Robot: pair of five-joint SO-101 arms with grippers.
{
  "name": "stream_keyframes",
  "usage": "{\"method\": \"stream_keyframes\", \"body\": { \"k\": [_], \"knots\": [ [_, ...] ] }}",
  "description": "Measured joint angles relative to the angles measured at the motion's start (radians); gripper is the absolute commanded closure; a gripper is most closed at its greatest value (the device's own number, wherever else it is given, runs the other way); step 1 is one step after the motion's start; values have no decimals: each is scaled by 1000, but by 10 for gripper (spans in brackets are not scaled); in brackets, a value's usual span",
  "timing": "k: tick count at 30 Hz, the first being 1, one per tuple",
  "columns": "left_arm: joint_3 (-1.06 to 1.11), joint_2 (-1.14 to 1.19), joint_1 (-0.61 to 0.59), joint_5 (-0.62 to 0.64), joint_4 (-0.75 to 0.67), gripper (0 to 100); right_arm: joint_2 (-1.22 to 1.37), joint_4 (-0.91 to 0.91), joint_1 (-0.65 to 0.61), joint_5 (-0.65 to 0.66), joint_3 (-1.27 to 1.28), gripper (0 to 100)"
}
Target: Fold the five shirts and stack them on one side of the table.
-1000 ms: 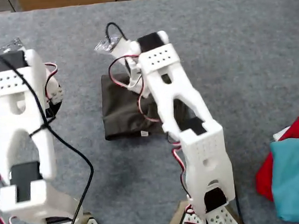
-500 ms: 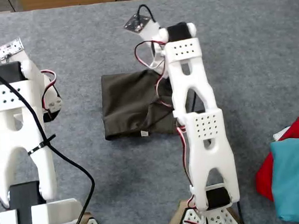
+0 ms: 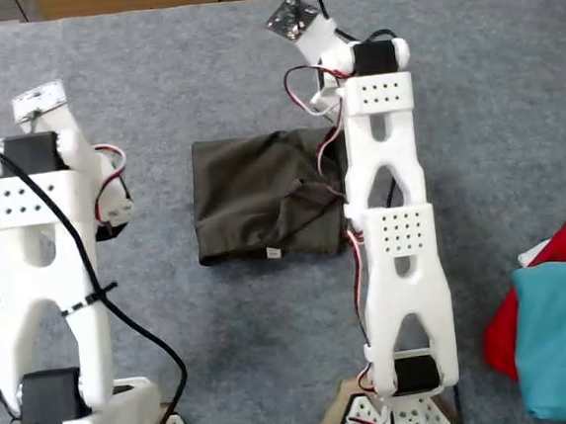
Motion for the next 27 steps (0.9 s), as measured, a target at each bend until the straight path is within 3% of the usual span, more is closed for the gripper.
{"method": "stream_keyframes", "body": {
  "k": [5,16,27],
  "knots": [
    [20,-8,66,-2,-25,980,-37,35,-32,0,44,991],
    [147,-15,71,-3,-98,980,-368,28,-178,0,655,992],
    [153,-15,71,-3,-101,980,-305,-120,-204,0,770,992]
  ]
}}
